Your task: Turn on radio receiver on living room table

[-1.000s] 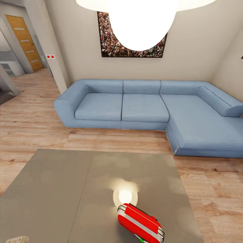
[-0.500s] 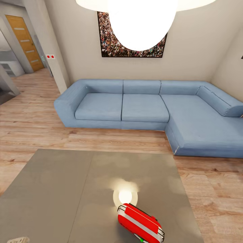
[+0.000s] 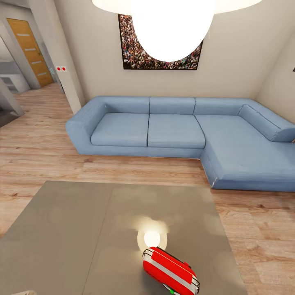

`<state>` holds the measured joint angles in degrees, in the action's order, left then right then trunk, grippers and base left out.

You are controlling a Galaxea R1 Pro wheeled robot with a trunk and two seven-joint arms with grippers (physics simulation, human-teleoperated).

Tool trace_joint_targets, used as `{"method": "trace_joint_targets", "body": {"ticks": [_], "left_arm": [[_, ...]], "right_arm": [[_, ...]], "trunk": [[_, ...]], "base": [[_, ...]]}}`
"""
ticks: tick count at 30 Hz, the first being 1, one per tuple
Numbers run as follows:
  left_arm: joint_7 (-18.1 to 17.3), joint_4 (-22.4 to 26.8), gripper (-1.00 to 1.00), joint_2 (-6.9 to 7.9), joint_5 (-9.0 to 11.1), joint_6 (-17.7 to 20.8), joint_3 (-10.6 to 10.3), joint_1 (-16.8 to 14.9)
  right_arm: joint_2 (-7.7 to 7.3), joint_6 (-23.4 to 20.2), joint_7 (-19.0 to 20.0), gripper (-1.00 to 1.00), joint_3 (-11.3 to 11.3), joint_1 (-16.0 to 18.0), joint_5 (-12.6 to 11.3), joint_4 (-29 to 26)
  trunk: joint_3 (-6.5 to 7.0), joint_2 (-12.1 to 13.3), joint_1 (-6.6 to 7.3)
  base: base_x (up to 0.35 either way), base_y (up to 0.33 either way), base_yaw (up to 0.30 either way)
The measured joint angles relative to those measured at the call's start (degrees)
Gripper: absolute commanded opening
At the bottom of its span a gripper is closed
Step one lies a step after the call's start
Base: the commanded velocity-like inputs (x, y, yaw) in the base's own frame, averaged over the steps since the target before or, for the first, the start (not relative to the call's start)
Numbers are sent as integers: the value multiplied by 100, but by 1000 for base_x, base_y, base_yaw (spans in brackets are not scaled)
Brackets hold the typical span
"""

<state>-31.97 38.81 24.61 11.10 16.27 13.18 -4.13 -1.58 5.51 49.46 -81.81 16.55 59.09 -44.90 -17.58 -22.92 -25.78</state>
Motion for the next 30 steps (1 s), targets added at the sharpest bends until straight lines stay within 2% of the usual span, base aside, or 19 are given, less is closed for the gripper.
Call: {"method": "trace_joint_targets", "body": {"ticks": [8, 30], "left_arm": [[-1, -167, 100, 0, -3, 1, -7, 16], [4, -181, 100, 0, -3, -1, -9, 17]], "right_arm": [[8, -54, 10, 100, 0, -2, 7, 142], [9, -59, 9, 100, -2, -3, -2, 201]], "trunk": [[0, 0, 0], [0, 0, 0]], "base": [[0, 0, 0], [0, 0, 0]]}}
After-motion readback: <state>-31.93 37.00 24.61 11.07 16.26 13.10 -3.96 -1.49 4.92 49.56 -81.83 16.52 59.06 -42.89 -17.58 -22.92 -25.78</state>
